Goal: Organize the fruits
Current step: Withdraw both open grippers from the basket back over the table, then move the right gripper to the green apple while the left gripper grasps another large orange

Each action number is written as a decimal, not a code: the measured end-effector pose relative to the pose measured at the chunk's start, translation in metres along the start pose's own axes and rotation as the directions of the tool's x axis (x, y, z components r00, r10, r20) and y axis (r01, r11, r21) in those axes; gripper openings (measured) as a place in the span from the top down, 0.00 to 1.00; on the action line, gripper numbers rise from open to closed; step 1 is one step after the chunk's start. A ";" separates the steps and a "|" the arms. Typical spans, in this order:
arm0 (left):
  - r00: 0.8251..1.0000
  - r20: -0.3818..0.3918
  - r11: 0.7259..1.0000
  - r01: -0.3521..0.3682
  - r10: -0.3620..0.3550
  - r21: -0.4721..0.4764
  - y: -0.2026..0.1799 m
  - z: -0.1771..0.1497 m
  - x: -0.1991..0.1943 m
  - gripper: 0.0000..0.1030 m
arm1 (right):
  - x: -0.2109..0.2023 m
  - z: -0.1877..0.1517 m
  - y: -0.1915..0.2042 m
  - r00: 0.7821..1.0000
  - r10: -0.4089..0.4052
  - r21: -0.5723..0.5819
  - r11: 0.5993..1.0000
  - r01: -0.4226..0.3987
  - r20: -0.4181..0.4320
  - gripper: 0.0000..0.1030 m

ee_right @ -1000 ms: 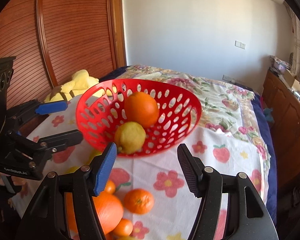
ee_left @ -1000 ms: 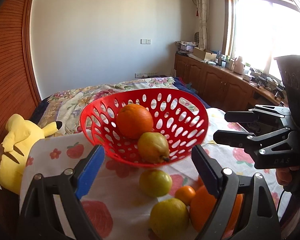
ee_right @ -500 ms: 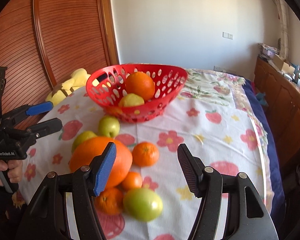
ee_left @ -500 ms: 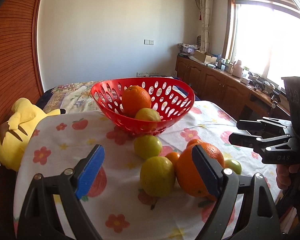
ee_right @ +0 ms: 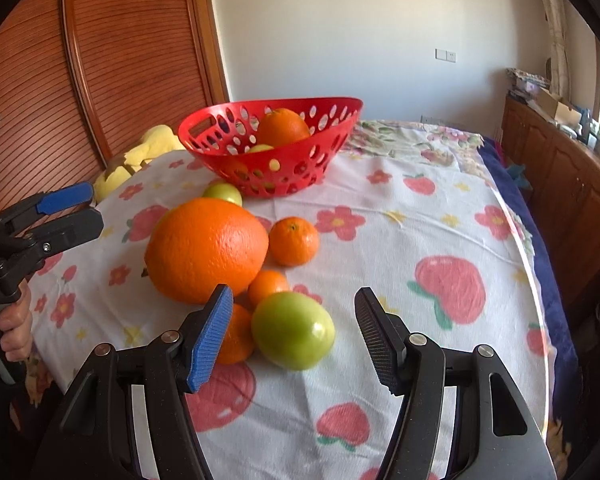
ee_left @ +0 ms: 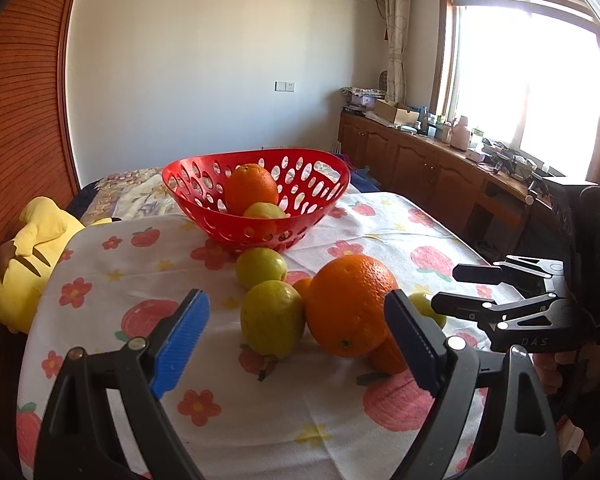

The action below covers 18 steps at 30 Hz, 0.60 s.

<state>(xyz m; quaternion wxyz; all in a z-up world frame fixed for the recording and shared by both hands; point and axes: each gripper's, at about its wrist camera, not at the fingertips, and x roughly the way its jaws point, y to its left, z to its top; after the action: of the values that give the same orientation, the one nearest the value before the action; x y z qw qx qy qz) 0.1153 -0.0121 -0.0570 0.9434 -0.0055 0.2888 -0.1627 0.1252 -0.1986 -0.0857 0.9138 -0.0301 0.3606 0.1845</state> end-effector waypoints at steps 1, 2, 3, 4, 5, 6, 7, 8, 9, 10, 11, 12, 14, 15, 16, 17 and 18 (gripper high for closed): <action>1.000 -0.002 1.000 0.000 0.000 0.002 -0.001 -0.001 0.000 0.13 | 0.000 -0.001 0.000 1.000 -0.001 0.000 1.000 0.001 0.000 0.37; 1.000 -0.002 1.000 0.001 -0.001 0.003 -0.003 -0.002 0.000 0.13 | 0.000 -0.002 0.001 1.000 -0.001 0.002 1.000 0.001 -0.002 0.37; 1.000 -0.003 1.000 0.004 -0.004 0.004 -0.004 -0.002 0.001 0.13 | 0.001 -0.003 0.001 1.000 0.002 0.004 1.000 -0.002 -0.003 0.37; 1.000 -0.007 1.000 0.007 -0.007 0.005 -0.006 -0.004 0.002 0.13 | 0.001 -0.004 0.002 1.000 0.007 0.006 1.000 -0.007 -0.004 0.37; 1.000 -0.009 1.000 0.008 -0.008 0.008 -0.008 -0.005 0.002 0.13 | 0.002 -0.005 0.001 1.000 0.007 0.009 1.000 -0.007 -0.006 0.37; 1.000 -0.011 1.000 0.009 -0.008 0.012 -0.010 -0.006 0.002 0.13 | 0.004 -0.007 0.002 1.000 0.010 0.011 1.000 -0.010 -0.011 0.37; 1.000 -0.012 1.000 0.008 -0.008 0.017 -0.011 -0.007 0.002 0.13 | 0.005 -0.008 0.002 1.000 0.013 0.011 1.000 -0.013 -0.012 0.37; 1.000 -0.015 1.000 0.009 -0.008 0.024 -0.013 -0.008 0.003 0.13 | 0.006 -0.009 0.002 1.000 0.015 0.012 1.000 -0.015 -0.013 0.37; 1.000 -0.017 1.000 0.010 -0.009 0.027 -0.014 -0.010 0.004 0.13 | 0.007 -0.010 0.002 1.000 0.018 0.016 1.000 -0.018 -0.014 0.37; 1.000 -0.021 1.000 0.012 -0.011 0.027 -0.015 -0.011 0.004 0.13 | 0.008 -0.011 0.001 1.000 0.021 0.020 1.000 -0.021 -0.016 0.37; 1.000 -0.024 1.000 0.016 -0.015 0.026 -0.016 -0.012 0.005 0.13 | 0.010 -0.011 0.001 1.000 0.024 0.024 0.999 -0.023 -0.018 0.37; 0.999 -0.027 0.999 0.019 -0.018 0.026 -0.016 -0.013 0.006 0.13 | 0.011 -0.012 0.001 0.999 0.028 0.029 0.999 -0.027 -0.021 0.37; 0.999 -0.032 0.999 0.021 -0.020 0.028 -0.018 -0.014 0.007 0.13 | 0.014 -0.012 0.000 0.999 0.033 0.036 0.999 -0.032 -0.024 0.37; 0.999 -0.033 0.999 0.023 -0.022 0.029 -0.017 -0.015 0.008 0.13 | 0.015 -0.012 0.000 0.999 0.034 0.038 0.999 -0.033 -0.025 0.37; 0.999 -0.035 0.999 0.023 -0.022 0.029 -0.017 -0.016 0.008 0.13 | 0.016 -0.012 0.000 0.999 0.034 0.041 0.999 -0.033 -0.026 0.37; 0.999 -0.036 0.999 0.023 -0.022 0.029 -0.017 -0.016 0.008 0.13 | 0.017 -0.012 0.000 0.999 0.035 0.043 0.999 -0.034 -0.027 0.37; 0.999 -0.037 0.999 0.023 -0.022 0.027 -0.017 -0.017 0.008 0.13 | 0.018 -0.012 0.000 0.999 0.036 0.044 0.998 -0.035 -0.029 0.37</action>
<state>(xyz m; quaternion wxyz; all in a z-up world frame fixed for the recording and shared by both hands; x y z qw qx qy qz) 0.1076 -0.0290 -0.0739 0.9361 0.0069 0.3036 -0.1774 0.1299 -0.1954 -0.1067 0.9054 -0.0064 0.3785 0.1924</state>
